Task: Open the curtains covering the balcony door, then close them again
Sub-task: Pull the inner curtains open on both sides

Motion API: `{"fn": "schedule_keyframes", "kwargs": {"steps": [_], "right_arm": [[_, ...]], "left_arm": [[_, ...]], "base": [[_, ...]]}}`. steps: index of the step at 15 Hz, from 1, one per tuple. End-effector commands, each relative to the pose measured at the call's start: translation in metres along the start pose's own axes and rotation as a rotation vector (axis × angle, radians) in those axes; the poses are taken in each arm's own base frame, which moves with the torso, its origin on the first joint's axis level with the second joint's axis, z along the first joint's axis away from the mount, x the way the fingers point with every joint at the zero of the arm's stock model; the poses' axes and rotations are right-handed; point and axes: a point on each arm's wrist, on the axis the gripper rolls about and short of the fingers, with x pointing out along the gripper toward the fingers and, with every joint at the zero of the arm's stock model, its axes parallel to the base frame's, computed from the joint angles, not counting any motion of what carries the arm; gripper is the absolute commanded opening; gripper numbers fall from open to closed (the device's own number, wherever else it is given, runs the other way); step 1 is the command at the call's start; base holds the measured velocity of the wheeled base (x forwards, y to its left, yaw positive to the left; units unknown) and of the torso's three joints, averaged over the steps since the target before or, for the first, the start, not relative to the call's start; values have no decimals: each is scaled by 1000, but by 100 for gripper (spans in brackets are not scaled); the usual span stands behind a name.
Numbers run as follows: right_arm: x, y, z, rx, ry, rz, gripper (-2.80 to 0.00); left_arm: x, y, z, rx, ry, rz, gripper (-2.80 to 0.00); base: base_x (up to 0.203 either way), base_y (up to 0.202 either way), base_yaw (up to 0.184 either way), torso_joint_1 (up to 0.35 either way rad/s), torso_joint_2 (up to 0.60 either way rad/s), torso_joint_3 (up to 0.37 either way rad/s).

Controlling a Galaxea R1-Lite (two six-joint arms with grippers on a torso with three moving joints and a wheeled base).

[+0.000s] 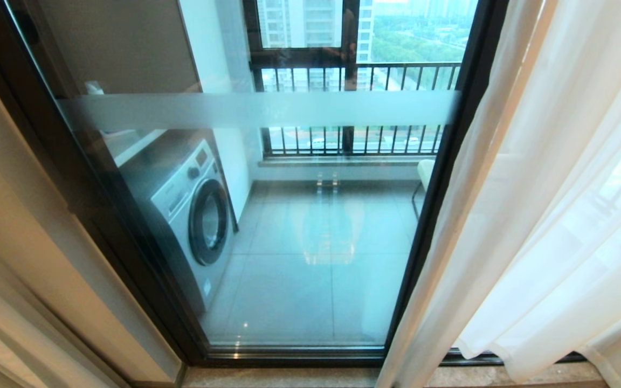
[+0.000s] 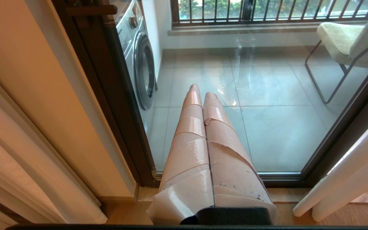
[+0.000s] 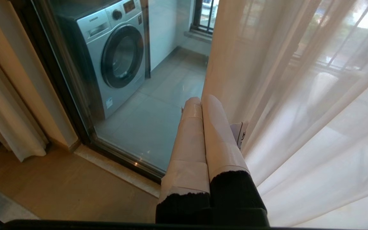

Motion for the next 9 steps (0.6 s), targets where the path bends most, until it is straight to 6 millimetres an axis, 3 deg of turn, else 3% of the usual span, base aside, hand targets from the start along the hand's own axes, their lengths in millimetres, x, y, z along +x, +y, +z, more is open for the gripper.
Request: {"fn": "schedule_keyframes", "kwargs": {"steps": [1,2,3,9], "right_arm": [[23,-7,6,19,69,22,-280],[28,-9,7,23,82,29,-280],[32,-10,7,27,95,47,0],[73,-19,12,-2,143,113,0]], "left_arm": [[0,0,0,0,1,1,-280],[0,0,0,0,1,1,-280],[0,0,0,0,1,1,-280],[0,0,0,0,1,1,-280]], "base": [[0,0,0,0,0,0],[0,0,0,0,0,0],[0,0,0,0,0,0],[0,0,0,0,0,0]]}}
